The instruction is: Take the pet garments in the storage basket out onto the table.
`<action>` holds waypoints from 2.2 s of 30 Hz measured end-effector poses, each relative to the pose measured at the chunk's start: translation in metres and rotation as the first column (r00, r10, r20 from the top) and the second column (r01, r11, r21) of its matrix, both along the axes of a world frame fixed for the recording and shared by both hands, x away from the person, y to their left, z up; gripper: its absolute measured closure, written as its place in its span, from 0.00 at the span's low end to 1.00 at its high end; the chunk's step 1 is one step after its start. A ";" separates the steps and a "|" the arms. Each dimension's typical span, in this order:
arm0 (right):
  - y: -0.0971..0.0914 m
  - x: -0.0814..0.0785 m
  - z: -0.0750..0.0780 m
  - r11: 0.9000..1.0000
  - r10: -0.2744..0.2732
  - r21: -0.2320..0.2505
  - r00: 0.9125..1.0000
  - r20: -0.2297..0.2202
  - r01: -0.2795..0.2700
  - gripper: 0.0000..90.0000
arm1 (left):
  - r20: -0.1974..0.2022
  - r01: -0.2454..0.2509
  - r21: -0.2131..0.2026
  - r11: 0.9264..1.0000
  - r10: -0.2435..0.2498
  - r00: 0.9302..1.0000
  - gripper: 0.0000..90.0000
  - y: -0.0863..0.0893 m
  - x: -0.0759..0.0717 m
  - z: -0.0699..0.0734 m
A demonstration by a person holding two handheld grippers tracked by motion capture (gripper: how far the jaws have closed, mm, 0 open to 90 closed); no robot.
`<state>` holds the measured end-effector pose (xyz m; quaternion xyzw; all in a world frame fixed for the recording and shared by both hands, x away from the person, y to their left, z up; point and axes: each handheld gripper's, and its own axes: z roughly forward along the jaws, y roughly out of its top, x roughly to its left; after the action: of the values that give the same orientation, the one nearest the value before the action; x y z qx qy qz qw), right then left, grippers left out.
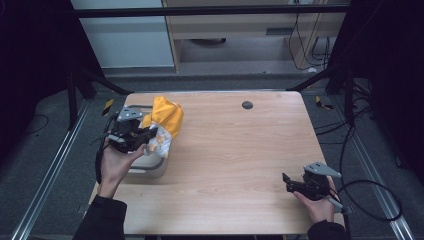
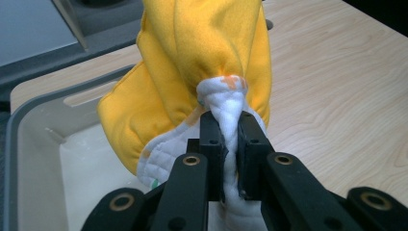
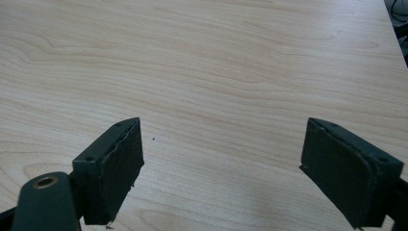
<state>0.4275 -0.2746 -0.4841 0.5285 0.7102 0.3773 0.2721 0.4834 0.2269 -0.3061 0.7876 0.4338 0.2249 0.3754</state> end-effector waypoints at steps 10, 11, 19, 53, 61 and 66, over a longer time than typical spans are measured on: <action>0.000 0.000 0.000 1.000 0.003 0.001 1.000 0.000 -0.003 0.16 | 0.008 0.079 -0.012 0.997 -0.079 0.997 0.93 -0.026 -0.006 0.002; 0.000 0.000 0.000 1.000 0.002 0.003 1.000 -0.001 -0.002 0.16 | 0.005 0.090 -0.010 0.996 -0.090 0.996 0.93 -0.030 -0.006 0.002; 0.000 0.000 0.000 1.000 0.007 0.007 1.000 0.001 -0.007 0.16 | -0.013 0.151 0.004 0.989 -0.151 0.988 0.93 -0.058 -0.004 -0.005; -0.001 -0.003 0.001 1.000 0.001 -0.006 0.999 0.048 -0.001 0.17 | -0.108 0.280 0.016 0.960 -0.277 0.955 0.93 -0.123 0.008 -0.060; 0.000 -0.003 0.001 1.000 0.000 -0.004 0.999 0.041 0.000 0.17 | -0.133 0.305 0.025 0.952 -0.299 0.945 0.93 -0.135 0.010 -0.076; -0.001 -0.003 0.001 1.000 0.006 -0.016 0.999 0.046 -0.005 0.18 | -0.143 0.307 0.027 0.951 -0.301 0.943 0.93 -0.140 0.012 -0.082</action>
<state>0.4248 -0.2751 -0.4834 0.5156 0.7080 0.3845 0.2916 0.4956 0.0870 -0.3883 0.8676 0.3262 0.1203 0.3555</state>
